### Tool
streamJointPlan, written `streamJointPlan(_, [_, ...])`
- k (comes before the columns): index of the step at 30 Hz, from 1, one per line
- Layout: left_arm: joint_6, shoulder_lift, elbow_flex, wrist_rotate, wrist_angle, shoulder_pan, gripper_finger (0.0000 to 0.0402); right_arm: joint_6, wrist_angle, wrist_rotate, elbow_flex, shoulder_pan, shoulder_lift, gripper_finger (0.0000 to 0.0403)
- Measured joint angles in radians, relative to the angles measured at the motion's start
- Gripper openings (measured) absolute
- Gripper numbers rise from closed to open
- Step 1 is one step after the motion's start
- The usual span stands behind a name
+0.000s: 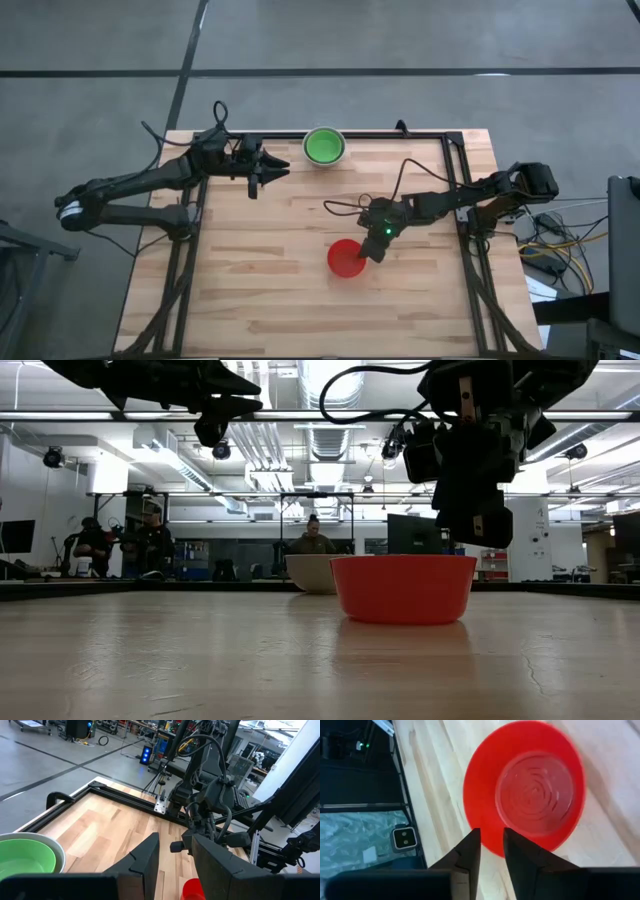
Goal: Nest bowls inside each other
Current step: Stack the red bowl on top of the green bowl
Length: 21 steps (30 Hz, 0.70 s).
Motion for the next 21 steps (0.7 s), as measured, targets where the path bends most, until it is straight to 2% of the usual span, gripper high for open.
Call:
streamJointPlan(5, [0.000,0.000,0.000,0.000,0.000,0.000,0.0122,0.033,0.000,-0.027,0.000,0.013,0.037,0.0105])
streamJointPlan(12, [0.000,0.000,0.000,0.000,-0.004,0.000,0.0122,0.099,0.103,-0.167,-0.002,0.025,0.205,0.0114])
streamJointPlan(16, [0.000,0.000,0.000,0.000,-0.006,0.000,0.0122,0.116,0.163,-0.172,-0.002,0.024,0.233,0.0109])
streamJointPlan(21, [0.000,0.000,0.000,0.000,-0.009,0.000,0.0122,0.096,0.135,-0.162,0.013,0.023,0.213,0.0108])
